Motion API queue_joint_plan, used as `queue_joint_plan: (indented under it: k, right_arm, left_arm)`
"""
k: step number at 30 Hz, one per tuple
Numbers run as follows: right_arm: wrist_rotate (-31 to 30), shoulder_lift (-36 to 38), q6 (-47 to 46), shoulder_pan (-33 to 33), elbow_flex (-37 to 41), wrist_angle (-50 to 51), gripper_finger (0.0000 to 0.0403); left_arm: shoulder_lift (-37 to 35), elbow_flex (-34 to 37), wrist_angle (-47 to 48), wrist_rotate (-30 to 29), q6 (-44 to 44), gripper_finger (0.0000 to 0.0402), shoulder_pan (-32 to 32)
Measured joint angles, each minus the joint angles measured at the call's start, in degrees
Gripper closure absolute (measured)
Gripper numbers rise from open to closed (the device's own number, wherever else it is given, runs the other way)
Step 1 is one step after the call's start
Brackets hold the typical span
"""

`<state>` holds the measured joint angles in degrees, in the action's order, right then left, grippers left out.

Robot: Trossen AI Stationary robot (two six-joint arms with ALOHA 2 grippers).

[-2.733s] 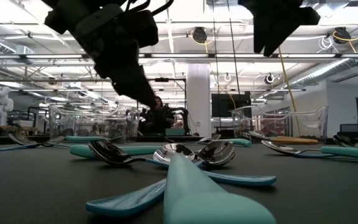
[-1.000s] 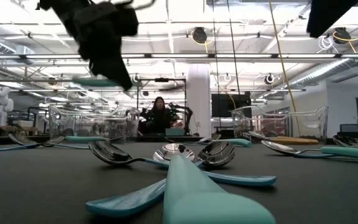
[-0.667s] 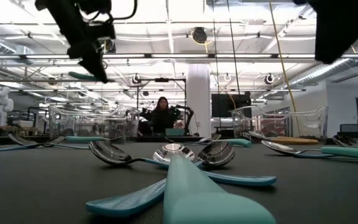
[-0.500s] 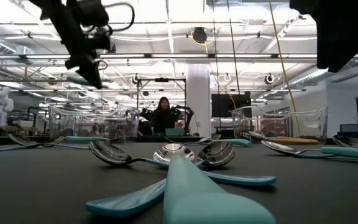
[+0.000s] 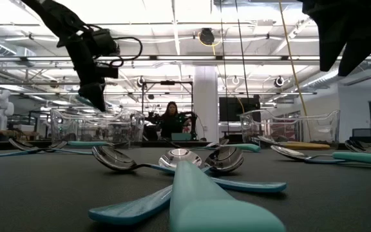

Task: Sort silverware by color (type)
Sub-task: Put the light blue spoon into the top left transparent bin

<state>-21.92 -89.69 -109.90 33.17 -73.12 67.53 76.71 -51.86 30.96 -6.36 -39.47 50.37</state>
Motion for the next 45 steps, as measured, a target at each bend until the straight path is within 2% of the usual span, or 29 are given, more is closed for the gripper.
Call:
queue_joint_plan:
  k: [6,11,18,22,25,29,36,45]
  right_arm:
    - [-0.46,-0.10,-0.34,-0.81,0.00,-0.63,0.0244]
    - [-0.53,-0.37,2.73,-1.34,4.47,-9.03,0.0234]
    - [3.07,-0.46,3.25,-2.16,14.46,-23.28,0.0240]
    - [7.08,-0.48,6.81,-3.21,16.61,-24.00,0.0248]
    - [12.18,-0.47,11.74,-3.89,16.90,-24.81,0.0257]
    - [17.45,-1.24,14.59,-3.93,16.92,-28.00,0.0271]
    - [18.77,-6.77,15.42,-4.21,16.90,-30.87,0.0282]
    - [19.95,-10.73,9.67,-4.26,16.65,-31.53,0.0293]
  left_arm:
    - [2.47,0.00,-1.05,-0.70,0.68,0.0224,0.20]
    - [0.81,0.00,-1.87,-2.44,8.49,0.0191,0.22]
    - [-5.50,0.00,1.69,7.93,18.82,0.0187,0.11]
    - [-9.50,0.00,1.45,14.51,24.78,0.0187,-0.26]
    - [-11.70,-0.01,1.16,17.23,27.22,0.0187,-1.25]
    - [-12.81,-0.02,0.81,17.91,26.97,0.0187,-3.45]
    - [-11.37,-0.02,-0.90,17.24,25.70,0.0187,-5.14]
    - [-10.71,-0.11,-4.77,16.55,27.19,0.0187,-5.88]
